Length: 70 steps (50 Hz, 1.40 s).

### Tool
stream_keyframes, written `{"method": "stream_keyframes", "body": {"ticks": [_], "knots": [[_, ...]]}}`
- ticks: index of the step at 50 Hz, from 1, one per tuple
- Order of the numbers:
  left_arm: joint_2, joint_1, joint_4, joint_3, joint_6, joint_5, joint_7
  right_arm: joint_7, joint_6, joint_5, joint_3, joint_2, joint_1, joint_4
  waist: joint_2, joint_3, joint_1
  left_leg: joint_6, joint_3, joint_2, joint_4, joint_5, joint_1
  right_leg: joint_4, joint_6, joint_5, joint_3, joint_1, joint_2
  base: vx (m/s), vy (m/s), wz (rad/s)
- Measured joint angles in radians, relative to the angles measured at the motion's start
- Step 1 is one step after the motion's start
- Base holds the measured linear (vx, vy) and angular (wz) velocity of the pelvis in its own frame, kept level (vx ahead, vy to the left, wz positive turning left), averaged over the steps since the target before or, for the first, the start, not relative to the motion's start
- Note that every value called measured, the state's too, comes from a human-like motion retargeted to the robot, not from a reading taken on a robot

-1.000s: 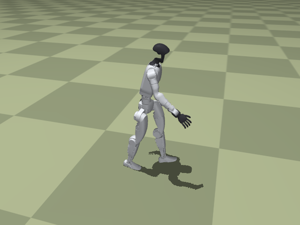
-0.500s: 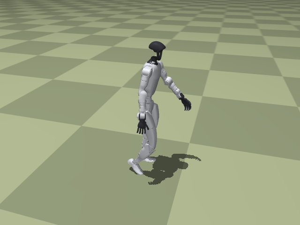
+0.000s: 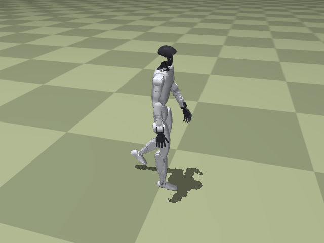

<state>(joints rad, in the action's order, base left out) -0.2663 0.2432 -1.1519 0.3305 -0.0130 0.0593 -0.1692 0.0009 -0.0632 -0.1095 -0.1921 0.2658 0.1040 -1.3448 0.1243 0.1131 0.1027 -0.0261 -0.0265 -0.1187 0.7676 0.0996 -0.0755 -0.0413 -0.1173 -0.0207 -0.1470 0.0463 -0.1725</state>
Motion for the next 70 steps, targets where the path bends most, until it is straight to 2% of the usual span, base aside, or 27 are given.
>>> {"method": "stream_keyframes", "body": {"ticks": [2, 5, 9, 12, 15, 19, 22, 25, 28, 30, 35, 37, 39, 41, 45, 48, 50, 52, 55, 56, 58, 60, 65, 70], "knots": [[0.009, -0.108, -0.058, -0.007, -0.013, -0.001, -0.011, -0.045, 0.006, -0.003, -0.012, 0.012, 0.059, 0.013, 0.011, -0.01, -0.034, -0.033, -0.041, 0.004, 0.174, 0.0, 0.129, 0.013, 0.003, -0.029, 0.022, -0.015, 0.0, 0.61, -0.19, -0.51], [0.018, -0.234, -0.174, -0.049, -0.039, -0.03, -0.026, -0.084, 0.007, -0.024, -0.029, 0.027, 0.17, 0.031, 0.033, -0.007, -0.11, -0.087, -0.114, 0.017, 0.307, 0.075, 0.278, 0.031, -0.003, -0.064, 0.074, -0.034, 0.006, 0.58, -0.15, -0.94], [0.011, -0.347, -0.32, -0.141, -0.079, -0.091, -0.043, -0.091, 0.004, -0.062, -0.051, 0.045, 0.323, 0.078, 0.069, 0.023, -0.226, -0.128, -0.197, 0.021, 0.212, 0.172, 0.382, 0.055, -0.015, -0.099, 0.158, -0.063, 0.007, 0.54, -0.07, -1.17], [-0.002, -0.416, -0.36, -0.186, -0.104, -0.08, -0.037, -0.101, 0.003, -0.071, -0.061, 0.063, 0.422, 0.141, 0.075, 0.051, -0.298, -0.129, -0.229, 0.023, -0.024, 0.167, 0.403, 0.067, -0.017, -0.116, 0.207, -0.091, 0.017, 0.53, 0.0, -0.98], [-0.009, -0.475, -0.332, -0.203, -0.103, -0.013, -0.018, -0.126, 0.011, -0.062, -0.056, 0.079, 0.499, 0.223, 0.047, 0.08, -0.355, -0.101, -0.241, 0.045, -0.37, 0.096, 0.369, 0.072, -0.022, -0.129, 0.247, -0.135, 0.059, 0.55, 0.05, -0.84], [-0.004, -0.527, -0.236, -0.206, -0.059, 0.076, -0.006, -0.163, 0.05, -0.026, -0.041, 0.084, 0.553, 0.33, -0.029, 0.121, -0.393, 0.005, -0.264, 0.102, -0.747, 0.029, 0.31, 0.065, -0.036, -0.158, 0.281, -0.239, 0.138, 0.6, 0.11, -0.56], [0.005, -0.532, -0.17, -0.195, -0.032, 0.102, -0.021, -0.165, 0.074, -0.002, -0.048, 0.073, 0.56, 0.377, -0.05, 0.131, -0.392, 0.071, -0.301, 0.118, -0.855, 0.045, 0.304, 0.067, -0.048, -0.178, 0.29, -0.3, 0.159, 0.62, 0.13, -0.16], [0.013, -0.521, -0.133, -0.172, -0.019, 0.104, -0.037, -0.141, 0.081, -0.01, -0.078, 0.045, 0.52, 0.384, -0.041, 0.11, -0.387, 0.094, -0.359, 0.122, -0.855, 0.056, 0.289, 0.094, -0.049, -0.184, 0.302, -0.337, 0.157, 0.66, 0.15, -0.12], [0.014, -0.415, -0.164, -0.157, -0.018, 0.08, -0.065, -0.074, 0.084, -0.062, -0.108, 0.013, 0.469, 0.356, -0.041, 0.084, -0.37, 0.101, -0.393, 0.139, -0.855, 0.01, 0.246, 0.167, -0.041, -0.139, 0.306, -0.342, 0.181, 0.69, 0.18, -0.05], [0.016, -0.337, -0.207, -0.143, -0.009, 0.044, -0.08, -0.031, 0.09, -0.106, -0.129, -0.011, 0.408, 0.325, -0.046, 0.062, -0.36, 0.103, -0.401, 0.151, -0.854, 0.002, 0.202, 0.261, -0.044, -0.07, 0.3, -0.331, 0.201, 0.72, 0.21, -0.07], [0.005, -0.099, -0.305, -0.07, -0.009, -0.064, -0.047, 0.017, 0.077, -0.158, -0.151, -0.048, 0.199, 0.227, -0.059, 0.004, -0.313, 0.066, -0.352, 0.171, -0.814, 0.102, 0.117, 0.735, -0.069, 0.185, 0.225, -0.129, 0.233, 0.68, 0.22, 0.22], [0.0, 0.007, -0.316, -0.042, -0.023, -0.092, 0.0, 0.004, 0.056, -0.138, -0.135, -0.049, 0.115, 0.183, -0.063, -0.01, -0.282, 0.063, -0.325, 0.167, -0.79, 0.142, 0.095, 0.906, -0.046, 0.234, 0.159, -0.022, 0.203, 0.61, 0.21, 0.57], [-0.005, 0.114, -0.308, -0.025, -0.035, -0.113, 0.052, -0.016, 0.039, -0.101, -0.106, -0.042, 0.04, 0.135, -0.074, -0.016, -0.243, 0.075, -0.295, 0.163, -0.765, 0.174, 0.074, 1.022, 0.012, 0.189, 0.083, 0.068, 0.152, 0.57, 0.2, 0.76], [-0.01, 0.219, -0.28, -0.017, -0.04, -0.117, 0.094, -0.03, 0.029, -0.057, -0.071, -0.029, -0.022, 0.084, -0.088, -0.014, -0.195, 0.091, -0.259, 0.159, -0.742, 0.199, 0.056, 1.068, 0.073, 0.095, 0.017, 0.136, 0.106, 0.54, 0.17, 1.0], [-0.02, 0.398, -0.174, -0.005, -0.018, -0.066, 0.135, -0.027, 0.018, 0.017, -0.001, 0.004, -0.123, -0.014, -0.118, -0.004, -0.089, 0.115, -0.171, 0.149, -0.711, 0.24, 0.017, 0.967, 0.135, -0.033, -0.069, 0.215, 0.062, 0.52, 0.1, 1.18], [-0.033, 0.492, -0.064, 0.009, 0.008, -0.005, 0.134, -0.006, 0.008, 0.05, 0.034, 0.02, -0.181, -0.061, -0.125, 0.008, -0.017, 0.122, -0.111, 0.134, -0.704, 0.268, -0.023, 0.743, 0.128, -0.069, -0.087, 0.228, 0.064, 0.52, 0.01, 1.13], [-0.046, 0.537, 0.013, 0.021, 0.024, 0.037, 0.131, 0.008, -0.002, 0.066, 0.051, 0.025, -0.212, -0.076, -0.116, 0.017, 0.023, 0.124, -0.077, 0.113, -0.703, 0.286, -0.055, 0.541, 0.106, -0.045, -0.078, 0.215, 0.065, 0.52, -0.04, 1.0], [-0.06, 0.568, 0.088, 0.033, 0.037, 0.078, 0.134, 0.019, -0.02, 0.072, 0.068, 0.024, -0.235, -0.077, -0.089, 0.03, 0.057, 0.121, -0.044, 0.077, -0.702, 0.307, -0.094, 0.309, 0.07, 0.04, -0.051, 0.184, 0.051, 0.55, -0.08, 0.88], [-0.082, 0.591, 0.181, 0.044, 0.046, 0.104, 0.144, 0.048, -0.054, 0.044, 0.099, 0.006, -0.254, -0.06, -0.041, 0.057, 0.087, 0.113, -0.003, 0.03, -0.704, 0.341, -0.168, 0.033, -0.013, 0.184, -0.025, 0.151, 0.02, 0.57, -0.13, 0.57], [-0.087, 0.588, 0.201, 0.045, 0.049, 0.088, 0.14, 0.067, -0.057, 0.027, 0.108, -0.003, -0.256, -0.05, -0.032, 0.063, 0.088, 0.112, 0.003, 0.027, -0.705, 0.35, -0.188, -0.014, -0.049, 0.191, -0.034, 0.154, 0.018, 0.58, -0.15, 0.26], [-0.091, 0.569, 0.229, 0.05, 0.059, 0.054, 0.127, 0.096, -0.052, 0.007, 0.119, -0.021, -0.26, -0.031, -0.028, 0.065, 0.088, 0.115, 0.011, 0.032, -0.705, 0.363, -0.22, -0.046, -0.101, 0.148, -0.051, 0.179, 0.021, 0.57, -0.16, 0.15], [-0.09, 0.535, 0.239, 0.058, 0.066, 0.026, 0.11, 0.115, -0.043, 0.005, 0.125, -0.032, -0.25, -0.013, -0.036, 0.059, 0.084, 0.117, 0.02, 0.044, -0.699, 0.366, -0.236, -0.046, -0.112, 0.103, -0.06, 0.194, 0.031, 0.58, -0.17, 0.15], [-0.058, 0.393, 0.147, 0.096, 0.068, -0.065, 0.081, 0.109, -0.02, 0.007, 0.112, -0.035, -0.176, 0.01, -0.032, 0.033, 0.064, 0.095, 0.07, 0.029, -0.64, 0.32, -0.261, -0.046, -0.094, 0.203, -0.082, 0.13, 0.011, 0.63, -0.2, 0.23], [0.003, 0.178, -0.094, 0.111, 0.018, -0.202, 0.058, 0.044, 0.007, 0.008, 0.033, -0.015, -0.067, 0.011, -0.002, 0.009, 0.018, 0.06, 0.084, -0.005, -0.344, 0.143, -0.168, -0.043, -0.058, 0.08, -0.085, 0.019, -0.028, 0.66, -0.26, 0.14]]}}
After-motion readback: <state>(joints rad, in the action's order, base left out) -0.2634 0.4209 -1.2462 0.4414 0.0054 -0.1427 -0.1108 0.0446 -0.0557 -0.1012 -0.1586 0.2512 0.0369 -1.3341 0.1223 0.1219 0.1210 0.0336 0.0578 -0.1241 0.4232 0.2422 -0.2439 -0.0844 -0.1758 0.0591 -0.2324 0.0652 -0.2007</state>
